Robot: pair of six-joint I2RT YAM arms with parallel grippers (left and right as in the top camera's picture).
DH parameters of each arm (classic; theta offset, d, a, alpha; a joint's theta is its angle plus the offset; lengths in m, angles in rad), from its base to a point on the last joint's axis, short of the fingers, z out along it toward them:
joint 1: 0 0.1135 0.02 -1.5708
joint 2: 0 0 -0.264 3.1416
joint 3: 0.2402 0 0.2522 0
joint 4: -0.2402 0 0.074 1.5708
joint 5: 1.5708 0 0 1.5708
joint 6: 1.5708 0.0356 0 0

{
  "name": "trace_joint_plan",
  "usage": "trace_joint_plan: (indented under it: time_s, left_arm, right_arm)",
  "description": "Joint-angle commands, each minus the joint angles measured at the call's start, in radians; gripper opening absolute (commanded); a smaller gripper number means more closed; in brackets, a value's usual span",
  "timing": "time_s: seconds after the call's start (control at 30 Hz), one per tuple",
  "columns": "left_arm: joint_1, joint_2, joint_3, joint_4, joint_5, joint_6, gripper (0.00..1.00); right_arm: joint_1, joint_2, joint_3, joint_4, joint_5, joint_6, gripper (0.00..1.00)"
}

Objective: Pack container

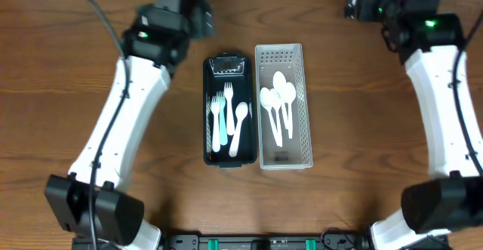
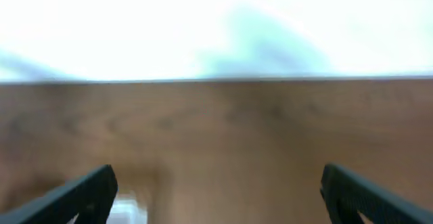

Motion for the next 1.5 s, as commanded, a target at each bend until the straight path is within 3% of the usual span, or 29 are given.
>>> trace_joint_plan:
  time_s: [0.0, 0.13, 0.2, 0.4, 0.6, 0.87, 1.03, 1.23, 1.47]
  left_arm:
    - [0.107, 0.044, -0.002, 0.087, -0.045, 0.034, 0.98]
    - [0.216, 0.067, -0.005, 0.117, -0.024, 0.098, 0.98]
    - [0.251, 0.060, -0.009, 0.082, 0.068, 0.161, 0.98]
    - [0.291, -0.007, -0.103, 0.056, 0.196, 0.160, 0.98]
    - [0.305, -0.207, -0.415, 0.200, 0.197, 0.161, 0.98]
    - [0.275, -0.620, -0.943, 0.587, 0.254, 0.161, 0.98]
    - [0.187, -0.920, -1.183, 0.703, 0.252, 0.164, 0.98]
    - [0.153, -1.270, -1.334, 0.615, 0.252, 0.164, 0.98]
    - [0.153, -1.409, -1.337, 0.525, 0.252, 0.164, 0.98]
  right_arm:
    - [0.019, 0.072, -0.019, 0.087, 0.003, -0.002, 0.99]
    - [0.019, 0.096, -0.019, 0.183, 0.013, -0.013, 0.99]
    - [0.010, 0.096, -0.019, 0.151, 0.033, -0.014, 0.99]
    - [0.010, 0.051, -0.089, 0.111, 0.115, -0.013, 0.99]
    - [0.011, -0.138, -0.436, 0.325, 0.156, -0.002, 0.99]
    - [0.009, -0.481, -0.936, 0.648, 0.296, -0.002, 0.99]
    - [0.012, -0.720, -1.162, 0.665, 0.359, -0.002, 0.99]
    - [0.011, -0.992, -1.290, 0.589, 0.381, -0.006, 0.99]
    - [0.011, -1.119, -1.307, 0.364, 0.350, -0.006, 0.99]
